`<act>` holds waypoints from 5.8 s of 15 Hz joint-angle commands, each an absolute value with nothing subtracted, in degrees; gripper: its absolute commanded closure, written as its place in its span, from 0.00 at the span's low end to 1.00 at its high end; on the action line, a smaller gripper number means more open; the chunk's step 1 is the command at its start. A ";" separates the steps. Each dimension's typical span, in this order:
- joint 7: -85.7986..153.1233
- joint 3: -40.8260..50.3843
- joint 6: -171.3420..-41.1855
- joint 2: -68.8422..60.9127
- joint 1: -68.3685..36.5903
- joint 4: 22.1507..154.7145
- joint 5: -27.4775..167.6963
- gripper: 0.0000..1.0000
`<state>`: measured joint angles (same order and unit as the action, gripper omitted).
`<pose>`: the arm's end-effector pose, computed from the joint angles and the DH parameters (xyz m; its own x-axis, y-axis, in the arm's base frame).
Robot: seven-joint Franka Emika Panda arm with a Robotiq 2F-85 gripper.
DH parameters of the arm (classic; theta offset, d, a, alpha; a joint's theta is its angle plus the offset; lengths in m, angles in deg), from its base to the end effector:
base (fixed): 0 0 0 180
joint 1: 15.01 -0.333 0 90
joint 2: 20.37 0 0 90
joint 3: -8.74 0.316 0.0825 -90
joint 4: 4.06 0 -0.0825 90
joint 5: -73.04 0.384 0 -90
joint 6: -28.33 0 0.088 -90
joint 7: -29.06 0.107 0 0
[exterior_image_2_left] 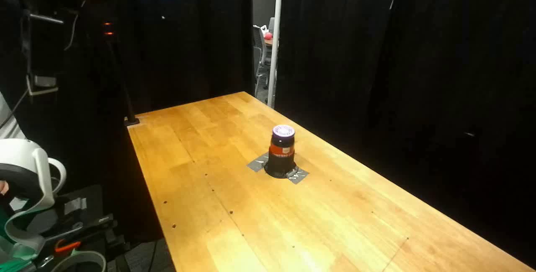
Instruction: Put the rubber band around the jar.
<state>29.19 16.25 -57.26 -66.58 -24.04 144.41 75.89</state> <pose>0.2627 0.0869 0.4803 0.9337 0.2103 -0.2898 0.2332 -0.9713 0.0466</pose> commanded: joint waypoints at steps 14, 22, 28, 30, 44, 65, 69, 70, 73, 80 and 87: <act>31.58 20.50 -66.75 -46.00 -23.18 125.14 73.38 0.00; 40.79 21.70 -83.46 -19.92 -22.63 105.90 62.32 0.00; 41.75 18.15 -88.53 0.32 -24.41 87.97 60.02 0.00; 40.85 16.57 -87.72 6.40 -24.95 81.97 60.93 0.00; 37.19 12.21 -79.63 24.82 -24.67 65.46 64.78 0.00; 33.86 12.21 -83.41 16.59 -20.62 82.07 72.72 0.00; 32.59 12.42 -85.57 12.66 -20.04 88.98 73.94 0.00; 32.35 12.51 -86.43 12.01 -19.92 90.44 74.28 0.00; 32.44 12.79 -90.04 10.84 -19.93 94.45 75.35 0.00; 36.92 11.68 -102.99 4.61 -21.53 106.98 74.18 0.42; 51.12 9.18 -127.37 -5.44 -26.41 125.27 69.51 0.92</act>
